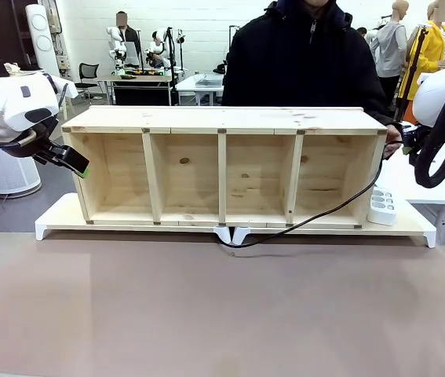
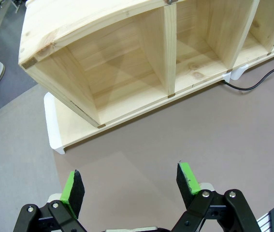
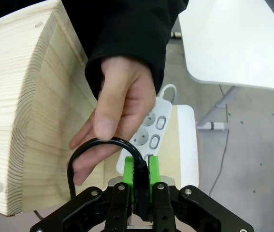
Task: Perform cable management.
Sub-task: Release the Power Cable when the human grasps it.
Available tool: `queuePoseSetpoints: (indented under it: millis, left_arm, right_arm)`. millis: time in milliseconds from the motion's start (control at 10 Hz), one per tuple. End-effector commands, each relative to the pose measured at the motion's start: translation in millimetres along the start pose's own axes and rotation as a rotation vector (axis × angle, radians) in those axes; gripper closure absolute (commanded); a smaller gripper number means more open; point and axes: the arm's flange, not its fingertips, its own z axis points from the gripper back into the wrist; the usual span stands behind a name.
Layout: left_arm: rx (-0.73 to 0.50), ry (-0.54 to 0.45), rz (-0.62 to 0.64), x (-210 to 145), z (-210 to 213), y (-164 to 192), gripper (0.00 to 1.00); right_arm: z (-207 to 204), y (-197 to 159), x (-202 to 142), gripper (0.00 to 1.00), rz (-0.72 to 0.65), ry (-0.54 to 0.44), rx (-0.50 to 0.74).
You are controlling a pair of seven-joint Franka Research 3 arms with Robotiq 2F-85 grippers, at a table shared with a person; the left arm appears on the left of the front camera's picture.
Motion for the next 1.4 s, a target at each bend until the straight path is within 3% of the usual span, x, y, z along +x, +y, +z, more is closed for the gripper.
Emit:
queuePoseSetpoints:
  millis: [0, 400, 500, 600, 700, 800, 900, 1000, 1100, 1200, 1300]
  left_arm:
    - [0.004, 0.000, -0.001, 0.0, 0.2, 0.0, 0.00]
    - [0.004, 0.000, -0.001, 0.0, 0.2, 0.0, 0.00]
    - [0.004, 0.000, -0.001, 0.0, 0.2, 0.0, 0.00]
    - [0.004, 0.000, -0.001, 0.0, 0.2, 0.0, 0.00]
    - [0.004, 0.000, -0.001, 0.0, 0.2, 0.0, 0.00]
    - [0.004, 0.000, -0.001, 0.0, 0.2, 0.0, 0.00]
    - [0.004, 0.000, -0.001, 0.0, 0.2, 0.0, 0.00]
    - [0.004, 0.000, -0.001, 0.0, 0.2, 0.0, 0.00]
    - [0.004, 0.000, -0.001, 0.0, 0.2, 0.0, 0.00]
    - [0.004, 0.000, -0.001, 0.0, 0.2, 0.0, 0.00]
    - [0.004, 0.000, -0.001, 0.0, 0.2, 0.0, 0.00]
  right_arm:
    - [0.3, -1.5, 0.6, 0.85, 0.000, -0.003, -0.002]
    - [0.0, -0.1, -0.1, 0.85, 0.000, 0.000, 0.000]
    - [0.4, -0.1, -0.7, 0.65, 0.010, 0.013, 0.016]
    - [0.7, 0.2, -1.8, 0.65, 0.016, 0.014, 0.014]
    - [0.9, 0.1, -2.1, 0.45, 0.015, 0.018, 0.014]
    - [1.1, -0.2, -2.5, 0.61, 0.014, 0.019, 0.015]
    - [1.1, 0.1, -1.9, 0.25, 0.014, 0.018, 0.015]
    - [1.1, 0.5, -2.2, 0.41, 0.017, 0.019, 0.017]
    - [1.1, 0.7, -2.9, 0.05, 0.021, 0.021, 0.018]
    - [0.7, 0.5, -2.6, 0.21, 0.017, 0.024, 0.017]
    - [0.4, 1.3, -3.2, 0.00, 0.018, 0.007, 0.007]
